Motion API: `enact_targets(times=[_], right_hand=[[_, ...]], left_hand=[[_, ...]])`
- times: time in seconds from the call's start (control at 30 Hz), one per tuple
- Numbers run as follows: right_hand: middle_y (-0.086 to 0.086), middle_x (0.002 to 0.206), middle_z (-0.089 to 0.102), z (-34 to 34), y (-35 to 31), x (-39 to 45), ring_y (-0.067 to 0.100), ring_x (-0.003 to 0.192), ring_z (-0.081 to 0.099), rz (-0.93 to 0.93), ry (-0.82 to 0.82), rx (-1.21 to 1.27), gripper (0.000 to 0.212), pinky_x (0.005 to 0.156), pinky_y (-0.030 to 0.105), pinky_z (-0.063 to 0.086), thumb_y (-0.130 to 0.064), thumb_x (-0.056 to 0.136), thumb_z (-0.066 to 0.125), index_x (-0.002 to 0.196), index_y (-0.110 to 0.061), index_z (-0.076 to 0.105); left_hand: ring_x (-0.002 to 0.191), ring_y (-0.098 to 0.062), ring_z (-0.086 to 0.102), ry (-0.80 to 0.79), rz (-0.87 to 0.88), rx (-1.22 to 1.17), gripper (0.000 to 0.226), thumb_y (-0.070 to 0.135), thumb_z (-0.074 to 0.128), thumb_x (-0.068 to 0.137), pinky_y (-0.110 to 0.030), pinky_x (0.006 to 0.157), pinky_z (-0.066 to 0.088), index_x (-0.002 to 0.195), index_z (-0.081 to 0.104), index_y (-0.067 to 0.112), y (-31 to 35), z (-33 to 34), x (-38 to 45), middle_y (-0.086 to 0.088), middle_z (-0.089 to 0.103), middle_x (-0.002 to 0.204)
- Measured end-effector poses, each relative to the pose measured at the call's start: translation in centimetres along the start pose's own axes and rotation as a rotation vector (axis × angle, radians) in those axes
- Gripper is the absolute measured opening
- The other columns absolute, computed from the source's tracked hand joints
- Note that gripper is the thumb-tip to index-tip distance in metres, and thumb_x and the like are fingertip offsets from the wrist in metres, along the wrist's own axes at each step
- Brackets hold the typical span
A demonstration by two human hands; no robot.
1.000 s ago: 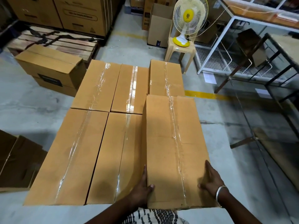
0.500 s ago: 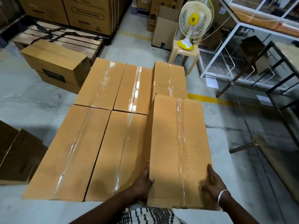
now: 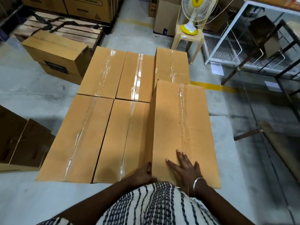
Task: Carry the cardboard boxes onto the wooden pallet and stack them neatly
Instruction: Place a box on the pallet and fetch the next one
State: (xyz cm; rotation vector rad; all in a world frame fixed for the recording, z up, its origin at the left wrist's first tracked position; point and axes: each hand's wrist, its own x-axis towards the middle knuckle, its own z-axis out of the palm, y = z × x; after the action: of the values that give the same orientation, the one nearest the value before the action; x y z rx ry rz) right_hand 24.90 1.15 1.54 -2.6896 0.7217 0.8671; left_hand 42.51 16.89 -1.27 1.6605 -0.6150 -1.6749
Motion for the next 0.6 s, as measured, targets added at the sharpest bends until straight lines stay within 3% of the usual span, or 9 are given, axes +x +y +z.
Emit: enact_targets(times=[0.07,0.13,0.2,0.27,0.33,0.43,0.53,0.6], right_hand=[[0.002,0.153,-0.041,0.3,-0.3,0.2,0.026,0.144,-0.028,0.007,-0.037,-0.047,0.120,0.107,0.073,0.006,-0.061,0.073,0.070,0.128,-0.062,-0.038],[0.004,0.154,-0.040,0.5,-0.8,0.8,0.032,0.147,-0.023,0.024,-0.071,-0.065,0.121,0.105,0.074,0.005,-0.058,0.076,0.069,0.121,-0.062,-0.043],[0.009,0.150,-0.043,0.8,-0.6,1.2,0.037,0.147,-0.022,0.019,-0.092,-0.084,0.119,0.103,0.076,0.003,-0.059,0.080,0.065,0.118,-0.057,-0.048],[0.010,0.145,-0.046,0.5,-0.1,1.2,0.040,0.146,-0.023,-0.004,-0.118,-0.112,0.117,0.100,0.077,0.002,-0.061,0.082,0.062,0.122,-0.053,-0.048],[0.013,0.150,-0.042,0.1,0.1,1.1,0.041,0.145,-0.023,-0.035,-0.146,-0.128,0.110,0.100,0.078,0.002,-0.054,0.086,0.060,0.135,-0.050,-0.038],[0.014,0.154,-0.037,-0.7,0.2,0.6,0.042,0.145,-0.023,-0.077,-0.158,-0.104,0.106,0.101,0.078,0.003,-0.049,0.088,0.061,0.144,-0.044,-0.028],[0.012,0.156,-0.035,-1.4,0.3,0.4,0.042,0.146,-0.021,-0.092,-0.162,-0.068,0.111,0.103,0.077,0.005,-0.055,0.084,0.064,0.147,-0.041,-0.027],[0.014,0.157,-0.032,-1.4,0.2,0.2,0.044,0.146,-0.018,-0.111,-0.152,-0.070,0.114,0.105,0.075,0.008,-0.058,0.081,0.064,0.148,-0.038,-0.025]], left_hand=[[0.106,0.000,0.053,0.019,0.035,0.043,0.075,0.019,0.072,0.087,-0.005,0.076,0.047,0.142,0.022,0.031,-0.1,0.4,-0.3,0.009,0.050,0.126],[0.110,-0.007,0.057,0.076,0.015,0.015,0.082,0.022,0.075,0.078,-0.021,0.088,0.054,0.144,0.028,0.034,-0.7,0.4,0.1,0.006,0.055,0.127],[0.118,-0.020,0.057,0.143,0.019,0.048,0.081,0.024,0.068,0.071,-0.036,0.099,0.052,0.144,0.032,0.032,-1.0,1.1,0.8,-0.001,0.055,0.133],[0.118,-0.023,0.057,0.248,0.023,0.059,0.071,0.015,0.065,0.077,-0.033,0.100,0.050,0.143,0.039,0.022,-0.8,2.2,1.4,-0.003,0.056,0.133],[0.111,-0.020,0.061,0.375,-0.019,-0.015,0.050,0.003,0.059,0.090,-0.029,0.094,0.052,0.132,0.048,0.026,-0.2,3.3,1.4,-0.002,0.061,0.126],[0.110,-0.018,0.061,0.565,-0.023,-0.102,0.030,0.011,0.052,0.098,-0.030,0.094,0.050,0.122,0.057,0.028,0.4,4.6,1.1,-0.001,0.062,0.128],[0.113,-0.019,0.057,0.650,-0.061,-0.159,0.025,0.012,0.056,0.097,-0.025,0.089,0.044,0.121,0.060,0.018,0.3,5.2,-0.1,-0.002,0.061,0.128],[0.122,-0.021,0.052,0.681,-0.108,-0.229,0.035,0.017,0.063,0.092,-0.024,0.090,0.040,0.127,0.058,0.015,-0.6,5.5,-1.5,0.002,0.054,0.128]])
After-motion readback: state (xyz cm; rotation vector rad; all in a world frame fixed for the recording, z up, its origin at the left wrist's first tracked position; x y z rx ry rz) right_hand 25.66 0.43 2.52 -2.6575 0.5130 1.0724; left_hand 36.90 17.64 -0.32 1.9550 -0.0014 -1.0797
